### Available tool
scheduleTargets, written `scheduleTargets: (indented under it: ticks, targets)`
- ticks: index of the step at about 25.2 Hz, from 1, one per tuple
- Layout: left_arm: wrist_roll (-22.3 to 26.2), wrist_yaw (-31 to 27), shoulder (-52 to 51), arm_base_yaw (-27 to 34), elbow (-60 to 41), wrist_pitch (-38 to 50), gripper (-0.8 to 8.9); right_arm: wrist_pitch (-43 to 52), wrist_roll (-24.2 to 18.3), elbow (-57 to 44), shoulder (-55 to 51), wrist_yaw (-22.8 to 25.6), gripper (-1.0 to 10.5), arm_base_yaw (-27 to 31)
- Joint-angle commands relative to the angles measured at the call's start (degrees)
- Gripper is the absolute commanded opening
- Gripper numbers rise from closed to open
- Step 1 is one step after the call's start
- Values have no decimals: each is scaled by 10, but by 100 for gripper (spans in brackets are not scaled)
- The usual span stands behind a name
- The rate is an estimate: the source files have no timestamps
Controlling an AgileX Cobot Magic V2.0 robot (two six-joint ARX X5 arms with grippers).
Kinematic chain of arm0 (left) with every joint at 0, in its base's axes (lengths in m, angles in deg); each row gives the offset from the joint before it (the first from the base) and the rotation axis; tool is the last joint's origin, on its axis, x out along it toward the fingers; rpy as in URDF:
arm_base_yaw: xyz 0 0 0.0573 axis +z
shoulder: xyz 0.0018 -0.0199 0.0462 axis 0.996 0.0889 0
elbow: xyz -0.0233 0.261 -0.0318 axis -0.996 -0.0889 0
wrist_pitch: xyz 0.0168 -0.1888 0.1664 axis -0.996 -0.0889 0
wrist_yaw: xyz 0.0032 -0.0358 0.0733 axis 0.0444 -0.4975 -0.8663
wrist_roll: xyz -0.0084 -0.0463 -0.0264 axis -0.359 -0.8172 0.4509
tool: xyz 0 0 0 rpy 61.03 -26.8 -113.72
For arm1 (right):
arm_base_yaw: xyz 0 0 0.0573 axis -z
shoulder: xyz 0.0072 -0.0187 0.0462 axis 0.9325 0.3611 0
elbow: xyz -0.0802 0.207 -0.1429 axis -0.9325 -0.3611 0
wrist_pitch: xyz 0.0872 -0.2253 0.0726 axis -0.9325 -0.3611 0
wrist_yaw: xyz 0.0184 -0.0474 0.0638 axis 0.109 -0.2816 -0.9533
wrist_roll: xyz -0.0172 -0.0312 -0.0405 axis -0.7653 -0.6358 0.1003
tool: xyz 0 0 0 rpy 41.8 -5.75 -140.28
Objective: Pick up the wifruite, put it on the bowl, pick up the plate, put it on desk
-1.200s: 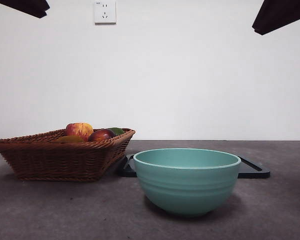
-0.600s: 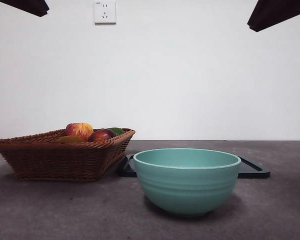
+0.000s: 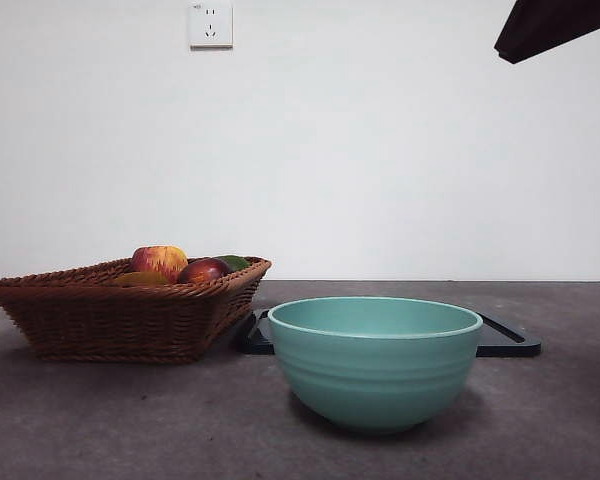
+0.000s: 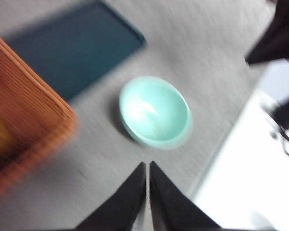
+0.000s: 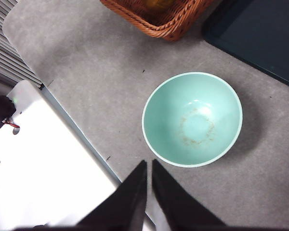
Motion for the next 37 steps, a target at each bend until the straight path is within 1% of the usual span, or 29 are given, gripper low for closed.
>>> scheduleTargets:
  ticks: [1,3,4,6,8,10,11,13,17,23,31,37]
  targets:
    - [54,-19,-47,39,-9,109,10,6,-7,10,4,-2,6,-5]
    - [53,-53,-101,89,-42,229,10,6,-7,10,4,-2,6,-5]
    - [54,-83,-130,113,-66,287,10,6,-7,10,4,-2,6,-5]
    - [54,-160,-189,156,-128,388,10,6,-7,10,4,-2,6,-5]
    - [54,-237,-245,189,-192,443,10,6,-7,10,4,-2,6,-5]
    - [51,-310,-296,221,-258,473,10,6,-7,10,4,-2,6,-5]
    - [49,-323,-310,229,-277,477,10,6,-7,10,4,-2,6,-5]
    - [49,-332,-339,245,-316,476,10,6,-7,10,4,-2,6,-5]
    - [49,-332,-387,265,-389,477,10,6,-7,10,4,-2,6,-5]
    - [18,-332,-447,271,-492,475,10,6,-7,10,4,-2,6,-5]
    - [-2,-332,-490,271,-562,470,10,6,-7,10,4,-2,6,-5]
    - [-24,-331,-499,270,-582,434,10,6,-7,10,4,-2,6,-5]
